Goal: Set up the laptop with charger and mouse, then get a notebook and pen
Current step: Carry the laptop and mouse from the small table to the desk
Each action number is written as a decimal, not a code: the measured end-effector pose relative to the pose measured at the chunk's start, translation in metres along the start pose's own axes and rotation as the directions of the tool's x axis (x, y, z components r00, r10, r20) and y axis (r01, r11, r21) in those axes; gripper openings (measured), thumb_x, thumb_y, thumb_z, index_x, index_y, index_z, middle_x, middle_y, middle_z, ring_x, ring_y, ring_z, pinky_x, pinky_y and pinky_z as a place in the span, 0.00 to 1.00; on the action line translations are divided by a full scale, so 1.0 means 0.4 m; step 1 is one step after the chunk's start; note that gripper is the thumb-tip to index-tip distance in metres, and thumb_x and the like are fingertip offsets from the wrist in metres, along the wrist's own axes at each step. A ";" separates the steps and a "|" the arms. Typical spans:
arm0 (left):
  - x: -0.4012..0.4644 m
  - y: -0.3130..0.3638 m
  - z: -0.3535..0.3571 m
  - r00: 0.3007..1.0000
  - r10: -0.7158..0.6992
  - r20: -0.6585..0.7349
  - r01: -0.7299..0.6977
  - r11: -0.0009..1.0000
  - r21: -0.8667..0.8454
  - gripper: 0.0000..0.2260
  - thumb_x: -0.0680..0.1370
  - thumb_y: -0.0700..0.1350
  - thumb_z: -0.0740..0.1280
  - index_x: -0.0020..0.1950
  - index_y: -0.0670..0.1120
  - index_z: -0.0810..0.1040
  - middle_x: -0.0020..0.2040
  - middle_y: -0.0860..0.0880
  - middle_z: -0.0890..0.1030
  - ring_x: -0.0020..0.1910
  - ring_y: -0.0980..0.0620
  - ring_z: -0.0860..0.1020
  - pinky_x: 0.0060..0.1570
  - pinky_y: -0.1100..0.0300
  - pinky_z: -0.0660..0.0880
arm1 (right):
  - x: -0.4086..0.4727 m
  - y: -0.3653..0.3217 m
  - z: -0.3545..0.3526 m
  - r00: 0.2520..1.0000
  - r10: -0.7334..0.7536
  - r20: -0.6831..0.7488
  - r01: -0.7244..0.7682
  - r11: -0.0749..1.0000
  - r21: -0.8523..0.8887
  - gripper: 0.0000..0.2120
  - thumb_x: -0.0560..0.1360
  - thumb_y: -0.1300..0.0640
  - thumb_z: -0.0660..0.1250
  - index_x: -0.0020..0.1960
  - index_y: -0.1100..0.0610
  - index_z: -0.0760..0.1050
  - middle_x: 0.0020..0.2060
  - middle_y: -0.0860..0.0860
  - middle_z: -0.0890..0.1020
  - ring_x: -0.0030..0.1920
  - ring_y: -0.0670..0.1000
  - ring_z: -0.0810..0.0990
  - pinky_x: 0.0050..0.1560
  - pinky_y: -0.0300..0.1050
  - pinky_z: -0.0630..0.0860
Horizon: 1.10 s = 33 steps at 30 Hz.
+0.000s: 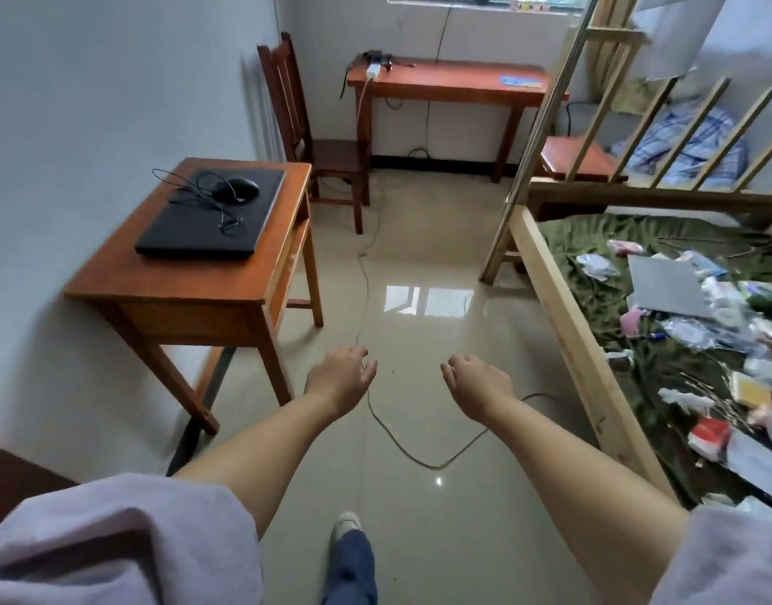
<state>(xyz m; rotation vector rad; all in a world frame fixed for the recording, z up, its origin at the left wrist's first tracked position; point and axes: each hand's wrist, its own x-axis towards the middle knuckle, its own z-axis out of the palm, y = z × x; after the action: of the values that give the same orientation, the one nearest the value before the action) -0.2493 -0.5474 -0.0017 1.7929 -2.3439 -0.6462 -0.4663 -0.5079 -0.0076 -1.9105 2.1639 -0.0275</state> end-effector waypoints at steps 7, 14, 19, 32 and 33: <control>0.393 -0.060 -0.172 1.000 0.013 -0.012 -0.013 1.000 -0.002 0.20 0.82 0.53 0.53 0.68 0.43 0.71 0.66 0.43 0.76 0.65 0.45 0.74 0.62 0.46 0.73 | 0.411 -0.044 -0.102 1.000 0.002 -0.031 -0.002 1.000 0.012 0.19 0.81 0.47 0.46 0.58 0.55 0.71 0.54 0.55 0.78 0.52 0.58 0.78 0.41 0.46 0.68; 0.700 -0.128 -0.238 0.997 -0.054 -0.062 0.052 0.998 -0.039 0.19 0.81 0.54 0.54 0.64 0.45 0.73 0.61 0.45 0.78 0.59 0.47 0.76 0.58 0.48 0.76 | 0.796 -0.086 -0.147 0.990 -0.139 0.028 0.141 0.986 -0.094 0.15 0.81 0.53 0.48 0.59 0.55 0.69 0.54 0.55 0.76 0.51 0.59 0.77 0.43 0.49 0.75; 0.913 -0.219 -0.301 0.952 -0.243 -0.187 0.232 0.969 -0.080 0.17 0.81 0.54 0.54 0.61 0.47 0.73 0.56 0.46 0.79 0.56 0.46 0.77 0.53 0.49 0.77 | 1.123 -0.139 -0.201 0.934 -0.352 0.062 0.357 0.906 -0.226 0.10 0.80 0.60 0.53 0.59 0.56 0.69 0.52 0.54 0.75 0.49 0.56 0.75 0.42 0.52 0.78; 1.115 -0.391 -0.456 0.627 -0.706 -0.328 0.663 0.705 -0.251 0.18 0.82 0.52 0.53 0.67 0.46 0.69 0.57 0.46 0.76 0.56 0.45 0.74 0.47 0.52 0.71 | 1.672 -0.485 -0.320 0.601 -0.772 0.208 0.794 0.544 -0.271 0.07 0.78 0.58 0.57 0.54 0.55 0.71 0.47 0.51 0.75 0.43 0.52 0.73 0.37 0.47 0.76; 1.105 -0.416 -0.462 0.587 -0.736 -0.337 0.689 0.673 -0.268 0.17 0.82 0.52 0.53 0.67 0.46 0.69 0.56 0.46 0.76 0.56 0.45 0.74 0.46 0.52 0.71 | 1.689 -0.527 -0.310 0.565 -0.793 0.230 0.820 0.509 -0.261 0.07 0.78 0.59 0.56 0.55 0.56 0.70 0.48 0.52 0.75 0.45 0.53 0.74 0.38 0.48 0.77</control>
<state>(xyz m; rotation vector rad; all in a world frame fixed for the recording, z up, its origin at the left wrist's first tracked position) -0.1654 -1.0468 0.0274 2.5046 -1.2149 -0.3688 -0.3575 -1.2171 0.0312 -2.9030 1.0420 0.2697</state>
